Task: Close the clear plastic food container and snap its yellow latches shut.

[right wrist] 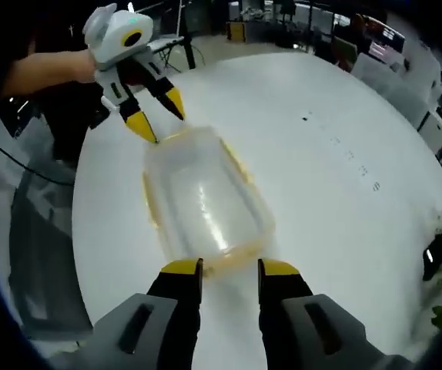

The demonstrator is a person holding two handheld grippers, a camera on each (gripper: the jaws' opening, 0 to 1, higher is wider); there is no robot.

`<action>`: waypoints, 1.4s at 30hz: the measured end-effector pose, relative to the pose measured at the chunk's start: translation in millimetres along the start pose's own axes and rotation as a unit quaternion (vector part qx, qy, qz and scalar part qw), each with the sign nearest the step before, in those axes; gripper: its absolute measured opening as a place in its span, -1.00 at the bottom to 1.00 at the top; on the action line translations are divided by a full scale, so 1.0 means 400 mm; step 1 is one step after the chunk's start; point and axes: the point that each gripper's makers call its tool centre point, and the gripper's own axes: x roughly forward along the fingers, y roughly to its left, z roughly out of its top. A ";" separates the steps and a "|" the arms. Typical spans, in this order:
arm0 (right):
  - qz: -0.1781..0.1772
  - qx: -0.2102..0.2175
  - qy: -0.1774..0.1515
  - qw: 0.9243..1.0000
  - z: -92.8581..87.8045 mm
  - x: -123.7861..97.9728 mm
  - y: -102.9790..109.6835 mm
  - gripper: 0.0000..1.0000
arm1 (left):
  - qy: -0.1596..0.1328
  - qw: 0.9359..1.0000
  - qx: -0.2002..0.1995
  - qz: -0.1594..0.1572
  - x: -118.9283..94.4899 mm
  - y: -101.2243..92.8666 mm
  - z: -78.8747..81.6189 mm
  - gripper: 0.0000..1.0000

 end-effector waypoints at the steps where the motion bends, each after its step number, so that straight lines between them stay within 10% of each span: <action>1: 0.000 0.002 -0.001 1.000 0.000 0.000 0.000 -0.51 | -0.001 1.000 -0.011 0.000 0.001 -0.003 0.000 -0.54; 11: 0.001 0.023 -0.013 1.000 -0.003 0.007 -0.005 -0.52 | -0.016 0.997 -0.077 0.003 0.012 -0.009 0.006 -0.58; 19: 0.026 0.119 -0.044 0.992 -0.001 0.016 0.004 -0.53 | -0.024 0.991 -0.132 0.002 0.030 -0.011 -0.010 -0.66; 33: 0.030 0.206 -0.074 0.975 -0.010 0.024 -0.008 -0.54 | -0.039 0.971 -0.236 -0.011 0.040 -0.003 -0.014 -0.65; 38: 0.036 0.236 -0.090 0.967 -0.012 0.027 -0.002 -0.55 | -0.054 0.949 -0.308 -0.029 0.046 -0.004 -0.022 -0.65; 42: 0.038 0.247 -0.096 0.963 -0.009 0.028 0.005 -0.57 | -0.060 0.944 -0.323 -0.038 0.049 0.000 -0.029 -0.66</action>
